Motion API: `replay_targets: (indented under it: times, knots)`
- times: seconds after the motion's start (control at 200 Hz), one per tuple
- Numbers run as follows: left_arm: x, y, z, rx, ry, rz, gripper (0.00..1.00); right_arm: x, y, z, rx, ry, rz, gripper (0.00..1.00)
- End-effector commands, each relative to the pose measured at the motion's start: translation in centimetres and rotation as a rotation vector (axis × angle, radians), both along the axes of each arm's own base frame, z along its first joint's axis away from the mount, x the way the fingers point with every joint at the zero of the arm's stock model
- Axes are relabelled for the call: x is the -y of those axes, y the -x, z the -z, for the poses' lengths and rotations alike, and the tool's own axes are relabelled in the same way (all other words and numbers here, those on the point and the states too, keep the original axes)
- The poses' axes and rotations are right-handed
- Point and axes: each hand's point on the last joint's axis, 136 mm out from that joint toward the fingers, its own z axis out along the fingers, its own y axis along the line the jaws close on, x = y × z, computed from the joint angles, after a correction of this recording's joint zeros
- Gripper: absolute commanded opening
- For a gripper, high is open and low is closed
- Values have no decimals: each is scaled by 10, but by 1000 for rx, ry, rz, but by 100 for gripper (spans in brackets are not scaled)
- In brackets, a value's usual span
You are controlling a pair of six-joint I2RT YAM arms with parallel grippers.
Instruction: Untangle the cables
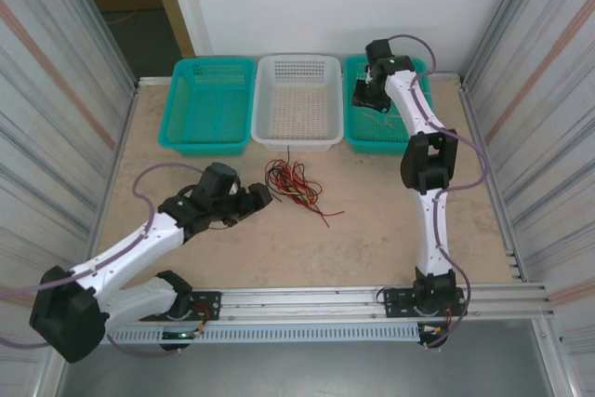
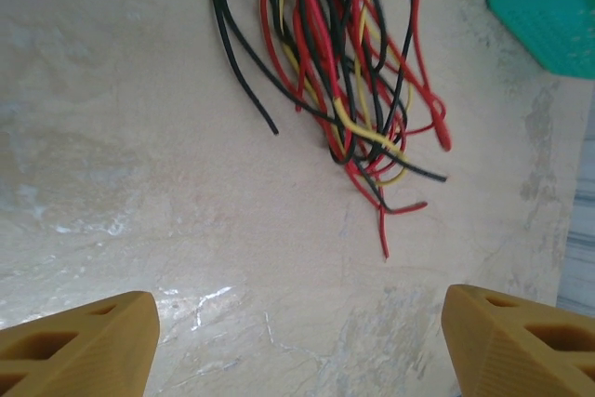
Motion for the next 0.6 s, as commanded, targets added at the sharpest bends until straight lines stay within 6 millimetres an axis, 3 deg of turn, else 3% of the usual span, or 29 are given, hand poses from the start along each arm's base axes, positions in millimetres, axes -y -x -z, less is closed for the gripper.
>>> replay_targets:
  times: [0.0,0.11,0.205,0.331,0.451,0.596]
  knots:
    - [-18,-9,-21,56,-38,-46,80,-1,39,-92,155,85,-9,48]
    - [-26,-9,-26,59,-36,-69,80,-32,94,-97,183,58,-79,57]
    - [-30,-6,-28,66,-28,-83,79,-81,153,-68,140,-42,-205,69]
    - [-32,1,-21,43,-5,-97,78,-139,214,-19,22,-107,-340,72]
    - [-33,10,-12,14,6,-95,76,-175,239,22,-70,-113,-405,67]
    - [-37,18,-7,4,18,-102,75,-196,243,47,-109,-69,-451,61]
